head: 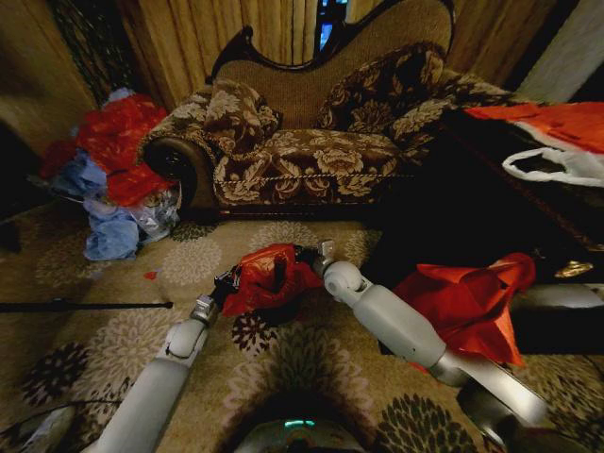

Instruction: Place a garbage bag over the trash bin.

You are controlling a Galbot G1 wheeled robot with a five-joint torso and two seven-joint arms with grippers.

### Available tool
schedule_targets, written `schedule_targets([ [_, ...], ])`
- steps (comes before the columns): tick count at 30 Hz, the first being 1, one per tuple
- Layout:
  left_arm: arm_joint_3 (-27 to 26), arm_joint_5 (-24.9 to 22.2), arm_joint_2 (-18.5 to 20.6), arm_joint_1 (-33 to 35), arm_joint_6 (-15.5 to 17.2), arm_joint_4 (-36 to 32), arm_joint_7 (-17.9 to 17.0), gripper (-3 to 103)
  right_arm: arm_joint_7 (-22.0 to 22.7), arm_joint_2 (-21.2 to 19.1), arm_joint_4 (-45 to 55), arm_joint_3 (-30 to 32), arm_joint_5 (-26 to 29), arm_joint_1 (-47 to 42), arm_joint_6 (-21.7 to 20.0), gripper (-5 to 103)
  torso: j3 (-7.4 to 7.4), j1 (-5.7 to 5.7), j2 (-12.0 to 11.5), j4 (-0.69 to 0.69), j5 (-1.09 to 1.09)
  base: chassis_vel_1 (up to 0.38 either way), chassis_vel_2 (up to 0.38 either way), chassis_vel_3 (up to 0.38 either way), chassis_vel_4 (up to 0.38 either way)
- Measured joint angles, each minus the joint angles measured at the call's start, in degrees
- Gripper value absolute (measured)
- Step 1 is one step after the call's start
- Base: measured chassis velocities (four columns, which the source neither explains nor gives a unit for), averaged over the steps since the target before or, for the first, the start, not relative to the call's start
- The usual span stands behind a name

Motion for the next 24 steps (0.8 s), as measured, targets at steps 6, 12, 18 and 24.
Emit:
schedule_targets([
  [6, -0.27, -2.80, -0.31, 0.18, 1.14, -0.89, -1.63, 0, -3.63, -0.79, -1.80, -0.10, -5.45, -0.85, 1.51, 0, 0.00, 0.00, 0.00, -0.01, 0.00, 0.000, 0.000, 0.000, 0.000],
  [12, -0.46, -5.74, -1.88, -2.89, 2.60, 1.95, -2.99, 0, -10.36, -0.22, -7.38, -1.33, -11.20, 0.62, 6.00, 0, 0.00, 0.00, 0.00, -0.02, 0.00, 0.000, 0.000, 0.000, 0.000],
  [18, -0.12, -5.99, -2.75, -6.33, 2.94, 4.56, -3.04, 0, -12.86, 3.01, -13.55, -1.82, -12.66, 2.79, 8.63, 0, 0.01, 0.01, 0.00, 0.00, 0.00, 0.000, 0.000, 0.000, 0.000],
  [24, 0.01, -6.36, -3.81, -9.00, 2.94, 8.60, -2.93, 0, -16.18, 5.10, -20.46, -3.54, -15.58, 5.99, 10.14, 0, 0.01, 0.01, 0.00, 0.00, 0.00, 0.000, 0.000, 0.000, 0.000],
])
